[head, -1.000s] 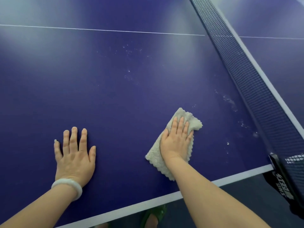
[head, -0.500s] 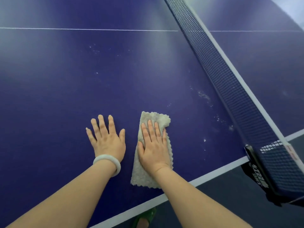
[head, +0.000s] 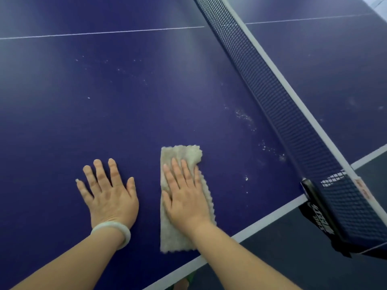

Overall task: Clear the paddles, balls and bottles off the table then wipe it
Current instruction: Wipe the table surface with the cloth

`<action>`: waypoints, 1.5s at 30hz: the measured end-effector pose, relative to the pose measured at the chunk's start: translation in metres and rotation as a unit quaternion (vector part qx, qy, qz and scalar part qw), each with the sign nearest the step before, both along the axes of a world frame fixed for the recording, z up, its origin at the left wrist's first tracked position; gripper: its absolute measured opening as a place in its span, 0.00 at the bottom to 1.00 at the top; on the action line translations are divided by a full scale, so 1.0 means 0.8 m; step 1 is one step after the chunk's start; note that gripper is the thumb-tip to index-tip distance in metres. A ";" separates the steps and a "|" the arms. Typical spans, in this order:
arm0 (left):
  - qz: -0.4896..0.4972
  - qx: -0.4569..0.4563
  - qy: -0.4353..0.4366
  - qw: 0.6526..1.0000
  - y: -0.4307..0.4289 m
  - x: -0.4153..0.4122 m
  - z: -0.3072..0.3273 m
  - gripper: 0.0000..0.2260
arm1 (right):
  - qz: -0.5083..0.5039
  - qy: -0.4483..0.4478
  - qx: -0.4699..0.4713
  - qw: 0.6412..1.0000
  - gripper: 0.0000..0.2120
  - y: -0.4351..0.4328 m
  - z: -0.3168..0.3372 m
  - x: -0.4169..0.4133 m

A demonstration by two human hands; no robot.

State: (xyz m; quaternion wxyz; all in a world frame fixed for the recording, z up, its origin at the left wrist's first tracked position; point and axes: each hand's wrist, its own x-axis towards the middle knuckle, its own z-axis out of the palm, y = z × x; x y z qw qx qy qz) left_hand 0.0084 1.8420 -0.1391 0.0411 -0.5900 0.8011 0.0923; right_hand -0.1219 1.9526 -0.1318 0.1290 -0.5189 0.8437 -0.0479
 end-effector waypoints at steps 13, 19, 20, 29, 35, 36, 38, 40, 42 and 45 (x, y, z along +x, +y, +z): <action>-0.004 -0.014 0.002 1.000 0.000 -0.001 -0.005 0.31 | -0.139 0.063 0.030 0.988 0.31 0.058 -0.008 -0.101; -0.005 -0.016 0.006 1.000 -0.001 0.000 -0.003 0.31 | -0.135 0.075 0.035 0.987 0.30 0.152 -0.010 -0.103; -0.006 -0.014 0.006 1.000 0.000 -0.001 -0.003 0.30 | -0.193 0.083 0.042 0.977 0.30 0.159 -0.012 -0.116; -0.087 -0.011 0.011 0.996 -0.004 -0.032 0.013 0.29 | -0.097 0.042 0.022 0.994 0.31 0.105 -0.004 -0.113; -0.016 0.030 0.030 0.999 0.028 -0.126 0.011 0.30 | -0.242 0.091 0.039 0.965 0.32 0.173 -0.017 -0.135; -0.010 0.020 0.020 1.000 0.032 -0.130 0.008 0.31 | -0.277 0.094 0.043 0.955 0.33 0.180 -0.019 -0.146; -0.008 -0.002 0.007 1.000 0.037 -0.129 0.003 0.31 | -0.304 0.097 0.049 0.947 0.34 0.186 -0.020 -0.165; -0.007 -0.015 0.002 1.000 0.037 -0.129 0.000 0.31 | -0.317 0.097 0.061 0.941 0.34 0.183 -0.018 -0.187; -0.004 -0.018 0.000 1.000 0.038 -0.131 -0.002 0.31 | -0.341 0.086 0.071 0.934 0.33 0.176 -0.013 -0.210; -0.002 -0.027 0.005 1.000 0.039 -0.132 -0.005 0.32 | -0.389 0.062 0.071 0.917 0.33 0.156 -0.009 -0.243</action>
